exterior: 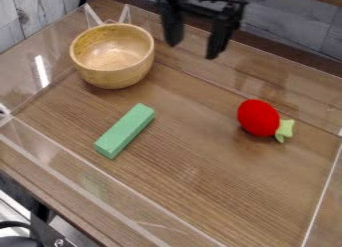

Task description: Move the red fruit to the right

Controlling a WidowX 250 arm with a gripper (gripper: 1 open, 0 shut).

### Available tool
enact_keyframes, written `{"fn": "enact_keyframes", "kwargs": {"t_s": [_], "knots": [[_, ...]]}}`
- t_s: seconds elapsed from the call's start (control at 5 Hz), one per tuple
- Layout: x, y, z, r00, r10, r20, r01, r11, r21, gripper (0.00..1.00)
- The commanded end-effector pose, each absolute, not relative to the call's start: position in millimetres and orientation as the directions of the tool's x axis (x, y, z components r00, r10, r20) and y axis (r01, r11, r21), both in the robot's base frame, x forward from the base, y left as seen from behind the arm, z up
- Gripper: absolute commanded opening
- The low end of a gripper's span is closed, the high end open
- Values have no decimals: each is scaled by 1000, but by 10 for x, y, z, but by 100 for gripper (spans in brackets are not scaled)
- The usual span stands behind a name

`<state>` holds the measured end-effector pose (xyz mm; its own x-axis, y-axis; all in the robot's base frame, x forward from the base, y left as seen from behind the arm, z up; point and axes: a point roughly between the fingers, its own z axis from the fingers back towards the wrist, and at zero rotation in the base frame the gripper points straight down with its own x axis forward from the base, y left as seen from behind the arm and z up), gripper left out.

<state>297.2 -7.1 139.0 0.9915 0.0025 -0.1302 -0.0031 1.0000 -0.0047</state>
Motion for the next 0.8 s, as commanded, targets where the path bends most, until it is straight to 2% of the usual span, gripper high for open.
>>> {"fn": "enact_keyframes", "kwargs": {"t_s": [0.0, 0.2, 0.4, 0.6], "knots": [[3070, -208, 1514, 996, -51, -76, 51, 999, 0, 100], [2934, -163, 1483, 996, -57, -71, 57, 998, 3, 100], [2813, -102, 1543, 997, -55, -51, 55, 998, 1, 100], [2851, -222, 1512, 992, -111, -57, 111, 994, -3, 100]]}}
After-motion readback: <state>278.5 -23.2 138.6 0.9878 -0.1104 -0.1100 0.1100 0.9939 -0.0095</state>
